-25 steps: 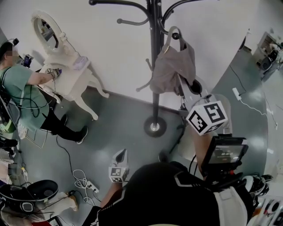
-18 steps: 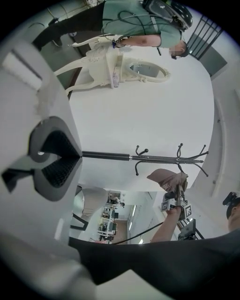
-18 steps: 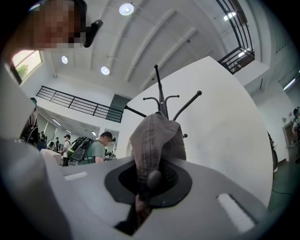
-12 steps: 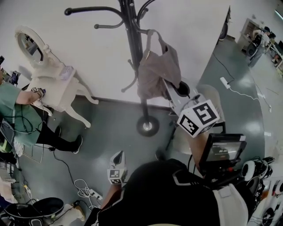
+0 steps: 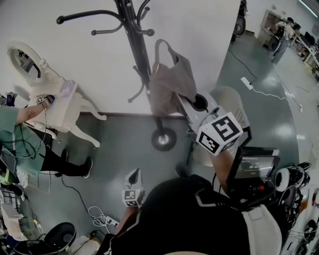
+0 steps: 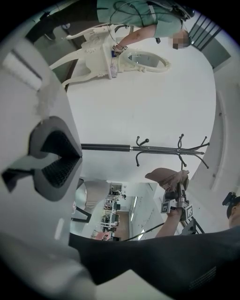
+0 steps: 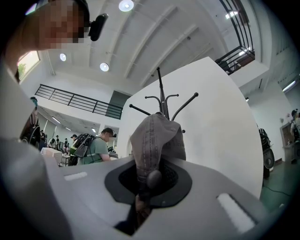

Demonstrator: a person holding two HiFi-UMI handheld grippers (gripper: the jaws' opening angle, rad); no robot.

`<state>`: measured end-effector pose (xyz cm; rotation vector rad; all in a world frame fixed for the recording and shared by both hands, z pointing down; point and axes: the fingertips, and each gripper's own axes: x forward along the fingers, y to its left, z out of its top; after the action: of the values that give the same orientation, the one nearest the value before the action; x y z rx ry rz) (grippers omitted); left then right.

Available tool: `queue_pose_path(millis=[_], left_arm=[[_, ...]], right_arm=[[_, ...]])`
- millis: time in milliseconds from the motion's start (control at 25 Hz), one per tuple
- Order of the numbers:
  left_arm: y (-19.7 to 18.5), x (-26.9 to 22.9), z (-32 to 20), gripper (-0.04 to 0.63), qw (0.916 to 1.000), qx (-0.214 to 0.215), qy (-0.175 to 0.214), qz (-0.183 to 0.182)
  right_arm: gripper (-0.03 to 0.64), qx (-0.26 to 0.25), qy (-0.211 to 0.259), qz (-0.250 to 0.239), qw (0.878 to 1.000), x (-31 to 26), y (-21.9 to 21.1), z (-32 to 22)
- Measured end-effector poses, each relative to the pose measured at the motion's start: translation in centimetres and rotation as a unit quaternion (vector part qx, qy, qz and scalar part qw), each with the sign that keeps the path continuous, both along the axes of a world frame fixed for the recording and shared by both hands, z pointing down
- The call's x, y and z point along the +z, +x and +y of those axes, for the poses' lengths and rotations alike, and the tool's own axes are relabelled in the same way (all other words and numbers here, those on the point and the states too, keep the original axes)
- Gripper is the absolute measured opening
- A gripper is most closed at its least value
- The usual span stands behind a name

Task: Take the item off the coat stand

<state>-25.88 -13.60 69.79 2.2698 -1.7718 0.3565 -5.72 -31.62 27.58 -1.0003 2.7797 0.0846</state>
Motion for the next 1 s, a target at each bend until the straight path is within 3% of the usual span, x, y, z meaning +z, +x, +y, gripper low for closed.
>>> queue_pose_path(millis=[720, 1000], left_arm=[[-0.3, -0.3, -0.5, 0.046, 0.9998, 0.014, 0.004, 0.011], [0.1, -0.2, -0.7, 0.046, 0.9998, 0.014, 0.007, 0.011]], right_arm=[[0.015, 0.025, -0.021, 0.003, 0.999, 3.3, 1.3, 0.3], [0.015, 0.024, -0.007, 0.019, 1.0, 3.8, 1.1, 0.5]])
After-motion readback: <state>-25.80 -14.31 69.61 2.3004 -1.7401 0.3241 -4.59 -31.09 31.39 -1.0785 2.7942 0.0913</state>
